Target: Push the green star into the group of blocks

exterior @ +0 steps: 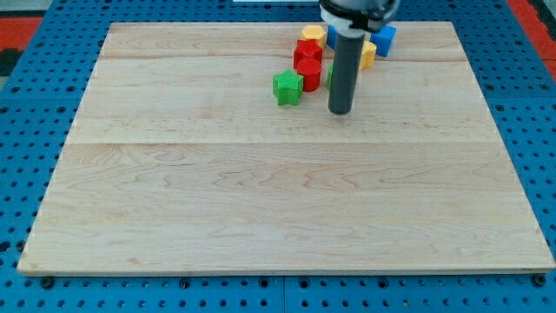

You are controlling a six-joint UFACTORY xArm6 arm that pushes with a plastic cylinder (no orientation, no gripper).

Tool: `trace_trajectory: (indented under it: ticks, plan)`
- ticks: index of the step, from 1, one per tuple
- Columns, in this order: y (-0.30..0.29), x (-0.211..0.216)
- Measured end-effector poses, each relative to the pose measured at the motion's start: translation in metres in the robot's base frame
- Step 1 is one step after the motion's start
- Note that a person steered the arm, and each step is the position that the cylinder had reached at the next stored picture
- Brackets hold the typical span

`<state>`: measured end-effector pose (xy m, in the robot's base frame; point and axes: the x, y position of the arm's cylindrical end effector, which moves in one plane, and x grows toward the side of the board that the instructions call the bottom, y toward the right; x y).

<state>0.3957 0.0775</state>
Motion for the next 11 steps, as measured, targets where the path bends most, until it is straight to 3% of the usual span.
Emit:
trace_trajectory:
  ticks: [1,2,3,4,5,6,8,9,10,11]
  plan:
    - [-0.079,-0.043]
    - [-0.111,-0.068]
    - [-0.124,-0.057]
    - [-0.190,-0.092]
    - [-0.141,-0.117]
    - [-0.074,-0.097]
    - [-0.082,-0.061]
    - [-0.133,-0.029]
    - [-0.102,-0.005]
    - [-0.068,-0.022]
